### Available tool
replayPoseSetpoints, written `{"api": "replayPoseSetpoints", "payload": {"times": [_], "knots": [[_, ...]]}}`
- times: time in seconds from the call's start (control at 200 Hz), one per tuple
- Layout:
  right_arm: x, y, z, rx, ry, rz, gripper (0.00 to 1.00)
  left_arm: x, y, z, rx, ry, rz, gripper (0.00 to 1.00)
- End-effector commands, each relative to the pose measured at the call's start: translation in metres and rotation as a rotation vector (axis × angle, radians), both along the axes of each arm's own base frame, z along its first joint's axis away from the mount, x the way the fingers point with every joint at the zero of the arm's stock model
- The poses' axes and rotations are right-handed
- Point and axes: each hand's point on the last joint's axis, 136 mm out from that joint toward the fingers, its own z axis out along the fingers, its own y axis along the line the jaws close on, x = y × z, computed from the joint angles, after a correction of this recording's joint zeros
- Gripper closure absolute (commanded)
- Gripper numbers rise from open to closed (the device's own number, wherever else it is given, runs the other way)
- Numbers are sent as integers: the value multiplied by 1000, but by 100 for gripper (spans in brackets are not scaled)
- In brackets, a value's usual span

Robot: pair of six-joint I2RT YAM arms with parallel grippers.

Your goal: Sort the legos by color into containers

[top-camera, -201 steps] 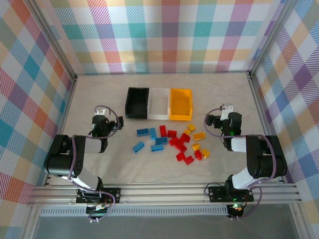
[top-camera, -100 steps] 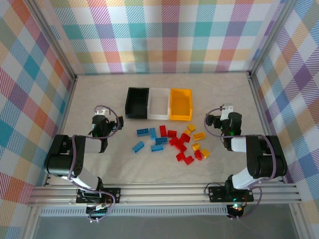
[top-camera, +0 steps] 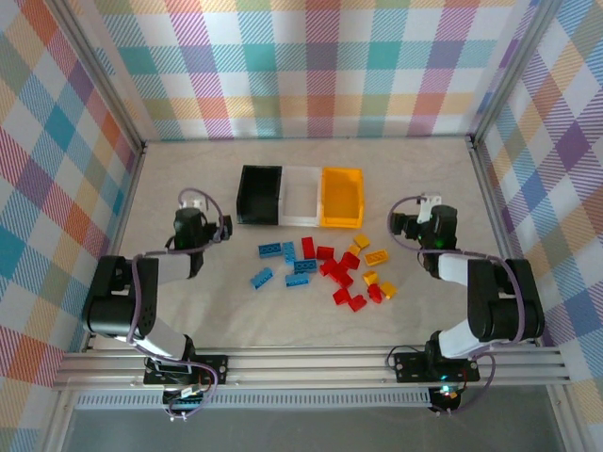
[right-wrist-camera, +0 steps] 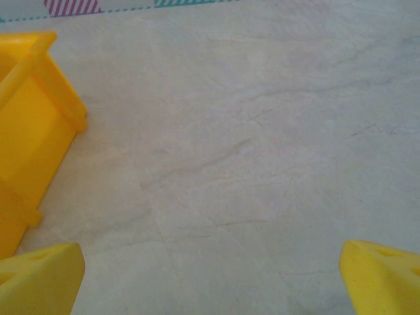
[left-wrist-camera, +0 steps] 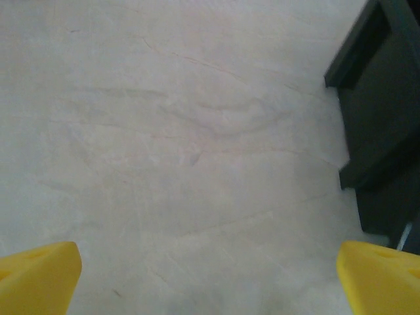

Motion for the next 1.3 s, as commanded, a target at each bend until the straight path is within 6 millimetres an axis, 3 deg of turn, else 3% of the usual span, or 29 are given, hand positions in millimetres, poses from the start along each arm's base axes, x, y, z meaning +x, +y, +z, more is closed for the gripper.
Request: {"api": "replayPoseSetpoints", "payload": {"times": [0.0,0.1,0.255,0.315,0.555,0.72,0.95,1.295], "knots": [[-4,-7,9,31,117,-55,0,3,-5,35,-29,27,0,0],[-13,-10,12,43,207,-91,0,-2,5,56,-75,59,97,0],[-29,-29,38,176,173,-227,0,-19,9,62,-129,235,193,0],[-34,-26,46,226,192,-225,0,-26,8,66,-160,268,219,0],[-45,2,137,299,93,-71,0,-48,-18,97,-303,261,175,0],[-59,2,136,251,130,-48,0,-63,-21,109,-298,242,153,0],[-87,16,152,358,224,-40,0,-83,-40,121,-389,285,91,0],[-126,55,129,424,466,44,0,-126,-81,122,-457,413,-51,0]]}}
